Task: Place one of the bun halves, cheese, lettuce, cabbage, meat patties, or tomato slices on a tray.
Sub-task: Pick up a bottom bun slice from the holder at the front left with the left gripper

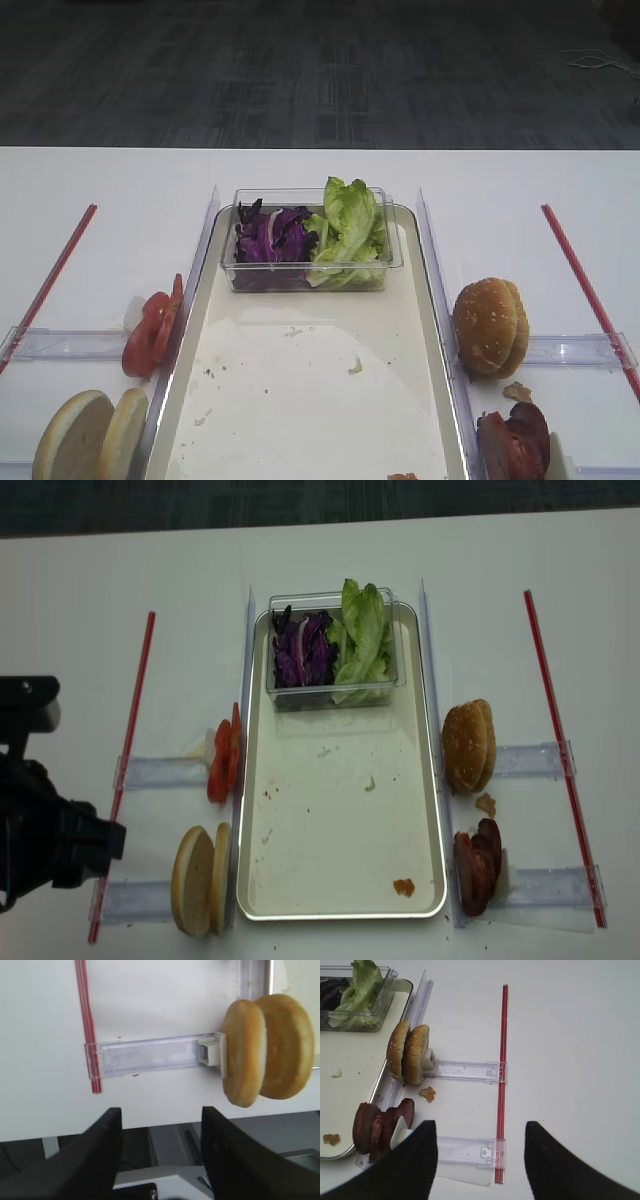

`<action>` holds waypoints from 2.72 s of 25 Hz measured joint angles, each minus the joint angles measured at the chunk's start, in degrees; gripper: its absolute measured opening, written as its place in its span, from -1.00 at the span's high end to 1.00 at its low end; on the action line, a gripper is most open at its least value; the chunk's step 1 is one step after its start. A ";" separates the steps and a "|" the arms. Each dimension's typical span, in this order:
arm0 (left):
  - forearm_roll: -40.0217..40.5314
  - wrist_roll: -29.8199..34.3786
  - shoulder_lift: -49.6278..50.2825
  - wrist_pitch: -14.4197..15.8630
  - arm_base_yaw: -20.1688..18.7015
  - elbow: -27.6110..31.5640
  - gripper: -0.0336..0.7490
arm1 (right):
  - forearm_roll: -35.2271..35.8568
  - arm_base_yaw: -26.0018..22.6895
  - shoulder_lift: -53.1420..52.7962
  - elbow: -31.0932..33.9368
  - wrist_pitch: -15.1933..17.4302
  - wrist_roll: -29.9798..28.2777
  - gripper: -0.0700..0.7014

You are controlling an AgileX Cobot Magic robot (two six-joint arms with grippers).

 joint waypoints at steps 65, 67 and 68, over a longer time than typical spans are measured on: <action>1.92 -21.54 21.30 -17.77 -31.17 -2.13 0.10 | 0.00 0.00 0.00 0.00 0.00 -0.13 -0.25; 1.92 -21.54 22.09 -17.89 -31.17 -2.19 0.10 | 0.00 0.00 0.00 0.00 0.00 -0.13 -0.25; 1.92 -21.54 22.71 -17.89 -31.17 -2.19 0.10 | 0.00 0.00 0.00 0.00 0.00 -0.13 -0.25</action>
